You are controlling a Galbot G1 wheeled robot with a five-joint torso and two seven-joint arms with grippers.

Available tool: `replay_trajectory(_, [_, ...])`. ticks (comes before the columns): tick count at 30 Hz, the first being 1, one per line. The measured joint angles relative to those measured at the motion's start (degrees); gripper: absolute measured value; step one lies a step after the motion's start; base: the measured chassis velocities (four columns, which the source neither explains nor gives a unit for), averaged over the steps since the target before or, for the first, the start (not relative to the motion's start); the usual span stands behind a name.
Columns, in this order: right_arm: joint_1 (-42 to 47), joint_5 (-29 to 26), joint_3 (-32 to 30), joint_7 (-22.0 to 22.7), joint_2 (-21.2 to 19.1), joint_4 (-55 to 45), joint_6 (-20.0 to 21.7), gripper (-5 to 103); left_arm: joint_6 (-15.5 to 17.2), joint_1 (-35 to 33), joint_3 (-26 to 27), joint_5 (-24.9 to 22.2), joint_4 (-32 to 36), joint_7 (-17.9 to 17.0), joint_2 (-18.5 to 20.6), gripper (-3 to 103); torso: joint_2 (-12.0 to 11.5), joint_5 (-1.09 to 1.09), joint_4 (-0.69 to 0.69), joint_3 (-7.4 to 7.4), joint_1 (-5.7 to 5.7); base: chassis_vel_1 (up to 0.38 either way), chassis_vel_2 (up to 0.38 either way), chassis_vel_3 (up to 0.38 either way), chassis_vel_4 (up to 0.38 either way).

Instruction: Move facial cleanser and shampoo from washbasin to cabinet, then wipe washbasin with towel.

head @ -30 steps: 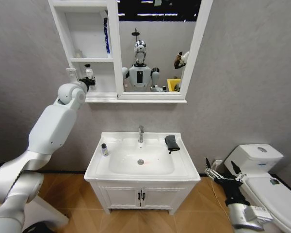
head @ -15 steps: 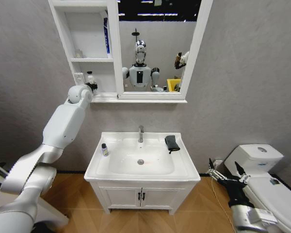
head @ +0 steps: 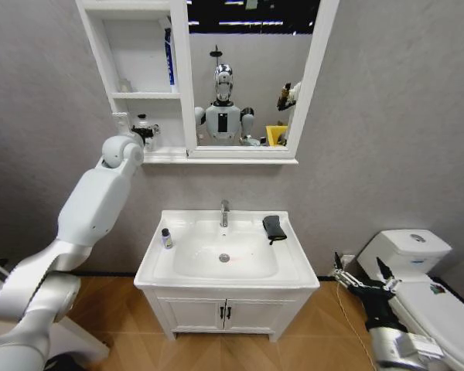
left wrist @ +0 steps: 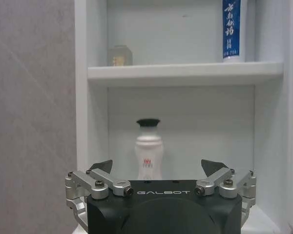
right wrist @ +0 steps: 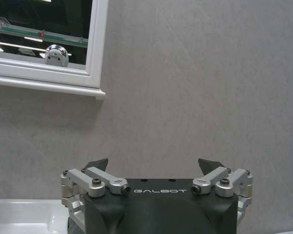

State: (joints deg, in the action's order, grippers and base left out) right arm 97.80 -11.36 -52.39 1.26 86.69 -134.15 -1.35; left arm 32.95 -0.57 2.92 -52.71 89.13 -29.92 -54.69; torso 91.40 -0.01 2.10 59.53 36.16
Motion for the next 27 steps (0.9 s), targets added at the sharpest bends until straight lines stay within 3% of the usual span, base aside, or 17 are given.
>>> replay_trajectory(3, [0.0, 0.3, 0.7, 0.0, 0.1, 0.3, 0.0, 100, 0.6, -4.4, 0.8, -2.4, 6.2, -2.5, 3.5, 100, 0.0, -0.04, 0.0, 0.01, 0.01, 0.0, 0.0, 0.0, 0.0])
replay_trajectory(4, [0.1, 0.5, 1.2, 0.0, 0.2, 0.6, -0.1, 100, 0.7, -8.8, 2.0, -3.3, 11.9, -3.8, 6.5, 100, 0.0, 0.02, 0.0, 0.0, 0.01, 0.0, 0.0, 0.0, 0.0])
replay_trajectory(5, [0.1, 0.5, 1.2, 0.0, 0.2, 0.6, -0.1, 100, 0.7, -8.8, 2.0, -3.3, 11.9, -3.8, 6.5, 100, 0.0, 0.02, 0.0, 0.0, 0.01, 0.0, 0.0, 0.0, 0.0])
replay_trajectory(7, [0.1, 1.4, 1.8, 0.0, 0.4, 1.5, -1.0, 100, 0.2, -17.7, 4.1, -3.2, 19.3, -4.4, 9.6, 100, 0.0, 0.0, 0.02, 0.0, -0.01, 0.0, 0.0, 0.0, 0.0])
replay_trajectory(9, [0.2, 1.7, 2.0, 0.0, 0.3, 1.8, -1.1, 100, -0.5, -20.3, 4.6, -2.5, 20.3, -4.3, 9.9, 100, 0.0, 0.0, 0.03, 0.0, -0.01, 0.0, 0.0, 0.0, 0.0])
replay_trajectory(11, [0.1, 1.9, 2.8, -0.4, 0.1, 2.0, -1.0, 100, -5.6, -29.5, 4.7, 3.8, 21.1, -3.6, 8.3, 100, 0.0, -0.02, 0.02, 0.0, -0.02, 0.0, 0.0, 0.0, 0.0])
replay_trajectory(12, [0.1, 1.9, 2.8, -0.4, 0.1, 2.0, -1.0, 100, -5.6, -29.5, 4.7, 3.8, 21.1, -3.6, 8.3, 100, 0.0, -0.02, 0.02, 0.0, -0.02, 0.0, 0.0, 0.0, 0.0])
replay_trajectory(14, [-0.4, 2.0, 3.4, -0.6, -0.1, 1.9, -0.3, 100, -9.7, -34.6, 4.2, 8.6, 19.0, -3.1, 4.5, 100, 0.0, 0.0, -0.01, 0.01, 0.0, 0.0, 0.0, 0.0, 0.0])
replay_trajectory(18, [-0.6, 2.0, 3.6, -0.7, -0.5, 1.6, 0.1, 100, -12.4, -37.9, 4.1, 13.1, 15.9, -0.9, 0.7, 100, 0.0, 0.01, -0.01, 0.01, 0.01, 0.0, 0.0, 0.0, 0.0])
replay_trajectory(20, [-0.7, 2.0, 3.6, -0.9, -0.7, 1.6, 0.2, 100, -17.0, -41.8, 4.5, 22.1, 10.1, 2.3, -3.5, 100, 0.0, 0.01, -0.03, 0.01, 0.02, 0.0, 0.0, 0.0, 0.0])
replay_trajectory(21, [-0.7, 2.0, 3.6, -0.9, -0.7, 1.6, 0.2, 100, -17.0, -41.8, 4.5, 22.1, 10.1, 2.3, -3.5, 100, 0.0, 0.01, -0.03, 0.01, 0.02, 0.0, 0.0, 0.0, 0.0])
replay_trajectory(23, [-0.6, 1.9, 3.4, -0.9, -0.8, 1.7, 0.1, 100, -18.1, -45.4, 5.5, 26.6, 7.9, 4.1, -5.5, 100, 0.0, 0.0, -0.01, 0.02, 0.02, 0.0, 0.0, 0.0, 0.0])
replay_trajectory(27, [-0.3, 1.6, 3.1, -0.9, -1.2, 1.9, -0.2, 100, -18.9, -48.5, 6.0, 28.6, 6.0, 5.7, -6.9, 100, 0.0, 0.01, 0.01, 0.01, 0.01, 0.0, 0.0, 0.0, 0.0])
